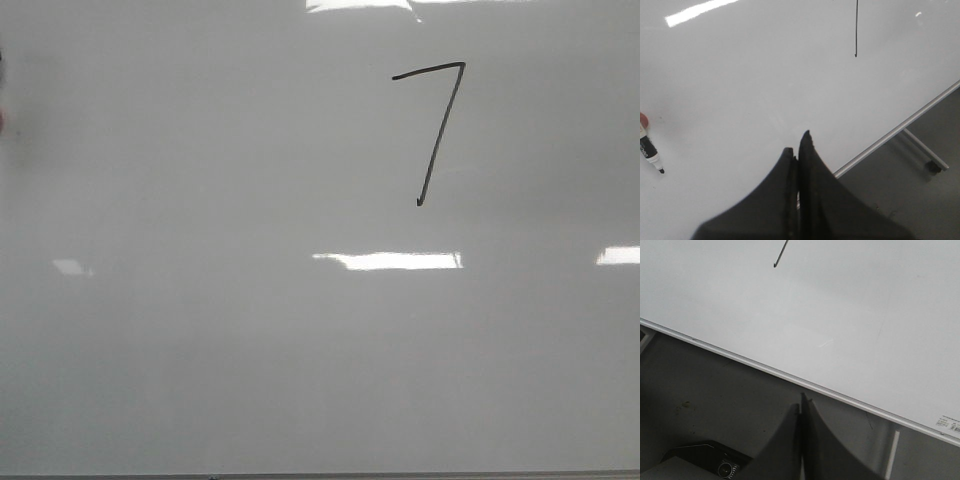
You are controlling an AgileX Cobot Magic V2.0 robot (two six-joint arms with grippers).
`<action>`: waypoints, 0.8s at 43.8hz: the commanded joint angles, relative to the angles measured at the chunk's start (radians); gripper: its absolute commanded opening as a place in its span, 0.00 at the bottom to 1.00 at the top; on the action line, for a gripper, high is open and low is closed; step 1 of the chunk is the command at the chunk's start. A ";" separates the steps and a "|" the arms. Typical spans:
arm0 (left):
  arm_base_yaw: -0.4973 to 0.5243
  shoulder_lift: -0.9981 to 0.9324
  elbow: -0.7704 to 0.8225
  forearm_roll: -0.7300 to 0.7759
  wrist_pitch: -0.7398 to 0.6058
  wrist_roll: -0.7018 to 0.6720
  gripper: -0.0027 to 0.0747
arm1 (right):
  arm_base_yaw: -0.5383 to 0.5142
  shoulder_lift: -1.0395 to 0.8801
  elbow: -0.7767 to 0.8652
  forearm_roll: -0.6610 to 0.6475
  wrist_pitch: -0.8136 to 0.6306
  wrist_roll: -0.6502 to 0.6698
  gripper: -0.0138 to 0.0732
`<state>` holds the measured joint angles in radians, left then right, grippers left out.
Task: Write number 7 on whiteboard
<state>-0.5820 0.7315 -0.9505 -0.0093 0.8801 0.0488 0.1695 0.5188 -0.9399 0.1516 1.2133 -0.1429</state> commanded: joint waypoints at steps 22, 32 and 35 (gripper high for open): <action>0.472 -0.430 0.450 0.003 -0.521 0.002 0.01 | -0.004 0.006 -0.020 -0.001 -0.055 -0.008 0.08; 0.572 -0.661 0.765 -0.033 -0.709 0.002 0.01 | -0.004 0.006 -0.020 -0.001 -0.055 -0.008 0.08; 0.582 -0.700 0.839 -0.053 -0.761 0.002 0.01 | -0.004 0.006 -0.020 -0.001 -0.055 -0.008 0.08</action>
<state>-0.0102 0.0562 -0.1474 -0.0325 0.2732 0.0505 0.1695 0.5188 -0.9399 0.1516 1.2133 -0.1429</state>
